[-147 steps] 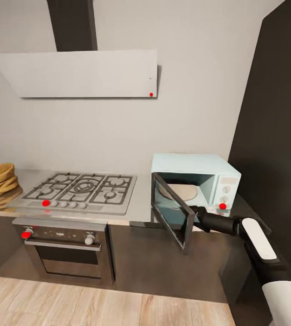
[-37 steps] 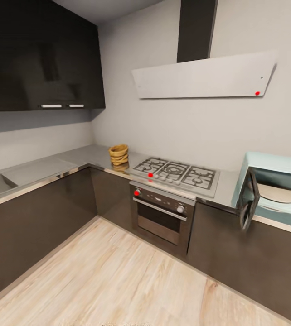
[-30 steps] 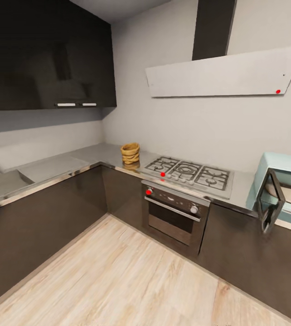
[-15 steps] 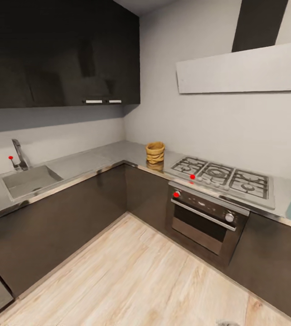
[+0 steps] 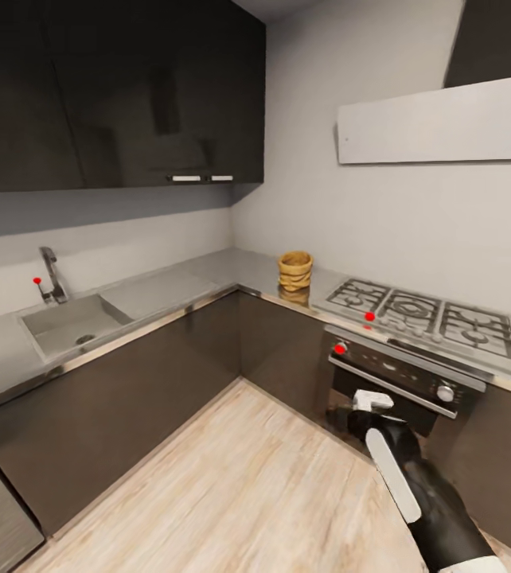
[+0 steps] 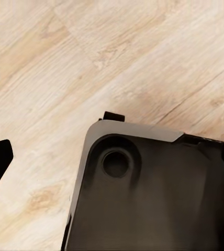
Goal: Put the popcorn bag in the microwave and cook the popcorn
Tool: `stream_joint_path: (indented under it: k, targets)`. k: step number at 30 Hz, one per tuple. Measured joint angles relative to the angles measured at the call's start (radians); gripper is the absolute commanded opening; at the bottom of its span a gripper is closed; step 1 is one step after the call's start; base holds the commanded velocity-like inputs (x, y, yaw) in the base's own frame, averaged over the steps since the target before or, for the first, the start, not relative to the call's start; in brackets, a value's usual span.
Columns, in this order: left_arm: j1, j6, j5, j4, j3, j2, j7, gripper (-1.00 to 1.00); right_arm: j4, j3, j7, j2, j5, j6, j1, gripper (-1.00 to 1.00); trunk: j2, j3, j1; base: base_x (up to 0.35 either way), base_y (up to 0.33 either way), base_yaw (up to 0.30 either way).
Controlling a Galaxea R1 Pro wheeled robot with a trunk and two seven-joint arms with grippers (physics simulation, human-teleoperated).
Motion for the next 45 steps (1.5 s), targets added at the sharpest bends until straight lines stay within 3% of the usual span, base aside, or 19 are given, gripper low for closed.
stream_joint_path:
  k: [2, 3, 4, 5, 6, 7, 11, 17, 19, 20, 24, 29, 35, 45]
  targets:
    - [0.0, 0.0, 0.0, 0.001, 0.0, -0.001, 0.0, 1.0, -0.063, -0.048, -0.013, 0.0, -0.002, 0.146, -0.043, 1.0, 0.0, 0.0, 0.0, 0.141, 0.331, 0.0]
    - [0.0, 0.0, 0.001, 0.001, -0.001, -0.001, 0.0, 1.0, -0.063, -0.066, -0.02, 0.0, -0.006, 0.253, -0.141, 1.0, 0.0, 0.0, 0.0, 0.024, 0.055, 0.0]
    - [0.0, -0.001, -0.002, 0.001, -0.001, -0.001, 0.0, 1.0, 0.043, -0.152, -0.031, -0.002, 0.004, 0.256, -0.336, 1.0, 0.0, 0.0, 0.0, 0.057, 0.028, 0.012]
    - [0.0, -0.002, -0.003, 0.002, -0.001, -0.001, 0.0, 1.0, 0.118, -0.184, -0.032, -0.009, -0.003, 0.256, -0.445, 1.0, 0.0, 0.0, 0.0, 0.311, 0.001, 0.064]
    - [0.0, 0.001, -0.003, 0.002, -0.003, -0.001, 0.0, 1.0, 0.38, -0.202, -0.039, -0.084, 0.004, 0.256, -0.616, 1.0, 0.0, -0.002, 0.0, 0.315, 0.001, 0.065]
    - [0.0, 0.001, -0.005, 0.003, -0.003, -0.001, 0.0, 1.0, 0.451, -0.199, -0.049, -0.092, 0.005, 0.256, -0.751, 1.0, 0.0, -0.003, 0.0, 0.319, 0.016, 0.066]
    - [0.0, 0.002, -0.009, 0.003, -0.01, -0.003, 0.0, 1.0, 0.567, -0.196, -0.142, -0.082, 0.046, 0.257, -0.883, 1.0, 0.0, -0.01, 0.0, 0.321, 0.069, 0.066]
    - [0.0, 0.005, -0.005, 0.004, -0.009, 0.0, 0.0, 1.0, 0.596, -0.198, -0.163, -0.077, 0.046, 0.257, -0.905, 1.0, 0.0, -0.015, 0.0, 0.323, 0.094, 0.028]
    - [0.0, 0.009, -0.005, 0.006, -0.01, 0.002, -0.001, 1.0, 0.597, -0.198, -0.164, -0.04, 0.042, 0.255, -0.906, 1.0, 0.0, -0.015, 0.0, 0.323, 0.096, 0.001]
    - [0.0, 0.009, -0.003, 0.061, -0.009, 0.022, 0.0, 1.0, 0.624, -0.214, -0.173, -0.007, 0.035, 0.254, -0.906, 1.0, 0.0, -0.016, 0.0, 0.323, 0.096, 0.0]
    - [0.0, 0.009, -0.002, 0.098, -0.011, 0.039, 0.0, 1.0, 0.636, -0.219, -0.193, 0.015, 0.042, 0.257, -0.906, 1.0, 0.0, -0.021, 0.0, 0.322, 0.097, 0.0]
    - [0.0, 0.009, -0.001, 0.119, -0.01, 0.039, 0.0, 1.0, 0.63, -0.22, -0.267, 0.02, 0.042, 0.257, -0.906, 1.0, 0.0, -0.029, 0.0, 0.241, 0.078, 0.014]
    - [0.0, 0.01, 0.003, 0.121, -0.002, 0.041, 0.001, 1.0, 0.594, -0.22, -0.272, 0.013, -0.001, 0.257, -0.954, 1.0, 0.0, -0.032, 0.0, 0.204, 0.022, 0.003]
    - [0.0, 0.013, 0.007, 0.121, 0.0, 0.037, 0.019, 1.0, 0.606, -0.222, -0.271, 0.018, -0.007, 0.257, -0.96, 1.0, 0.0, -0.032, 0.0, 0.322, 0.004, 0.0]
